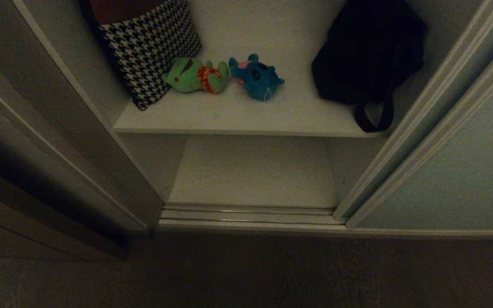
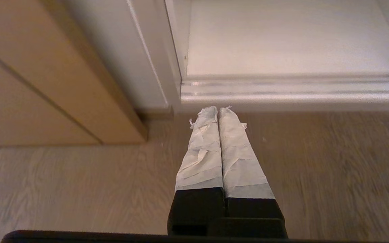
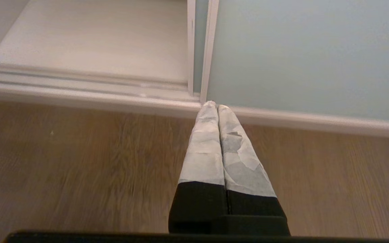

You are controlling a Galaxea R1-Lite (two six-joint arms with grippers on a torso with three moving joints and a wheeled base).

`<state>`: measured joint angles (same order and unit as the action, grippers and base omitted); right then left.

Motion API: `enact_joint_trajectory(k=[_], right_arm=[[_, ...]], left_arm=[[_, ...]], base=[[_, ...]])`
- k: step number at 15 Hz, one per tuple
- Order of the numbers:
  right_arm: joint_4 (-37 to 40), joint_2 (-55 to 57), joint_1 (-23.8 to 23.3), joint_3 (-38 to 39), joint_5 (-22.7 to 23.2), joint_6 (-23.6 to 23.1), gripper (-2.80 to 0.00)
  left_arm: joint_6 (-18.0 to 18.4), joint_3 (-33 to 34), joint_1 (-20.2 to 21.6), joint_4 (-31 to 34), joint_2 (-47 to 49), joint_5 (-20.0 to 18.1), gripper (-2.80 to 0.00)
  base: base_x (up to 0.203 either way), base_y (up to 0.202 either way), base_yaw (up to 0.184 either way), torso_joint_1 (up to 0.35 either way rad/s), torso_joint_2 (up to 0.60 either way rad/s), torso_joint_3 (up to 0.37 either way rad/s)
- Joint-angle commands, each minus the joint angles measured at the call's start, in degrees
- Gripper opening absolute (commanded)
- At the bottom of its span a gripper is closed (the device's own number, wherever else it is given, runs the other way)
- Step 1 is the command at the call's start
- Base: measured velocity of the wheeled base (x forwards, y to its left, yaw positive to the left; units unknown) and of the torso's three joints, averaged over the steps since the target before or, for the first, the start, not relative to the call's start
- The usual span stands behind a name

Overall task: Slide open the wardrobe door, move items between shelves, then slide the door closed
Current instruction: Open the door

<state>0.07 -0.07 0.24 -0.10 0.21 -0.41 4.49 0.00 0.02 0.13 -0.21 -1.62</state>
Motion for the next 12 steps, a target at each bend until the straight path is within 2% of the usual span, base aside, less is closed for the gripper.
enact_joint_trajectory(k=[1, 9, 12], right_arm=[[0.0, 0.0, 0.0, 0.0, 0.0, -0.1, -2.80], [0.0, 0.0, 0.0, 0.0, 0.0, 0.0, -2.80], [-0.1, 0.0, 0.0, 0.0, 0.1, -0.1, -2.80]], left_arm=[[0.2, 0.0, 0.0, 0.0, 0.3, -0.1, -2.80], [0.1, 0.0, 0.0, 0.0, 0.3, -0.2, -2.80], [-0.3, 0.0, 0.0, 0.1, 0.3, 0.1, -2.80]], base=[[0.183, 0.000, -0.002, -0.001, 0.00, -0.002], [0.194, 0.000, -0.001, 0.003, 0.00, 0.004], [0.047, 0.000, 0.003, 0.002, 0.00, -0.001]])
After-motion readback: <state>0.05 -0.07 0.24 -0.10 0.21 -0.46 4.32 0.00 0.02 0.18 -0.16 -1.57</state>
